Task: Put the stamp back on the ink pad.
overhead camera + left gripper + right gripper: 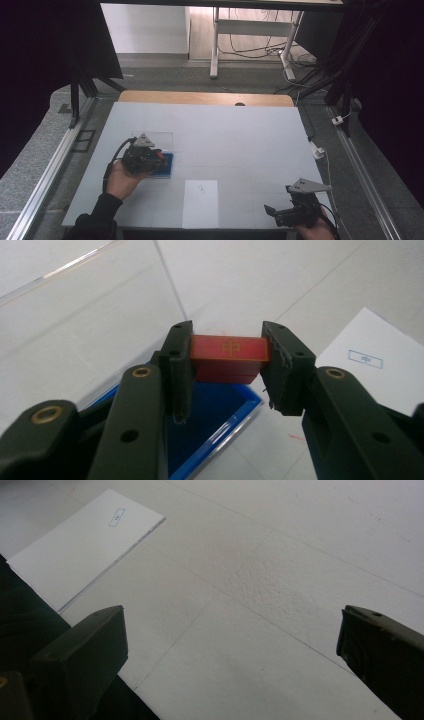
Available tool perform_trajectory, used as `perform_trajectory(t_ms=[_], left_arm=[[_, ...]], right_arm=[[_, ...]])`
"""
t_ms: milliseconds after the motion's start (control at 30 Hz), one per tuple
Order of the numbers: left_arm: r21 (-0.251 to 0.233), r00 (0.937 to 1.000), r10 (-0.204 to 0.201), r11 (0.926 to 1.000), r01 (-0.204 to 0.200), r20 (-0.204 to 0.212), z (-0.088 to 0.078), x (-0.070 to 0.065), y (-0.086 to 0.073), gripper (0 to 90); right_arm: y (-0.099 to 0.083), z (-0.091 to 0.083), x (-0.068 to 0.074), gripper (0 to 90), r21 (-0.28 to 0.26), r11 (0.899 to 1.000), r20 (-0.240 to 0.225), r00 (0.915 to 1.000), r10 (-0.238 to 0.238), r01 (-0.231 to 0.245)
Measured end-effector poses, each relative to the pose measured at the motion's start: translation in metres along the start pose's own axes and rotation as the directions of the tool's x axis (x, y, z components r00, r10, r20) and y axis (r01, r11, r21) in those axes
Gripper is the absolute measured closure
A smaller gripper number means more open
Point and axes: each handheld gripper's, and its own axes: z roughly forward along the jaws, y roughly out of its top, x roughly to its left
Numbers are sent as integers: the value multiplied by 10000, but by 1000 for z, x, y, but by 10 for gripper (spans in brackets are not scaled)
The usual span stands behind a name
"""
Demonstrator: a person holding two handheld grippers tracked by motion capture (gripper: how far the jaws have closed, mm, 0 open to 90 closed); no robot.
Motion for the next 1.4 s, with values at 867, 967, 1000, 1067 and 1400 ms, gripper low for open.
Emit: perform_trajectory(t_ms=[867, 967, 1000, 1067, 1400], left_arm=[[812, 9946, -758, 9934, 816, -712, 15, 32, -17, 584], [932, 9946, -743, 9924, 809, -729, 18, 33, -18, 583], [989, 9947, -723, 9919, 793, -729, 19, 33, -18, 584], [1087, 9951, -662, 9913, 740, -739, 21, 32, -18, 583], [1128, 9948, -534, 9916, 630, -864, 23, 30, -17, 584]], right_arm=[[0, 0, 1, 0, 46, 9999, 12, 10000, -97, 97], [0, 0, 1, 0, 56, 9999, 17, 9999, -103, 103], [0, 0, 1, 0, 54, 9999, 13, 9999, -101, 101], [0, 0, 0, 0, 52, 9999, 14, 9999, -100, 99], [0, 0, 1, 0, 80, 9999, 1, 10000, -90, 90]])
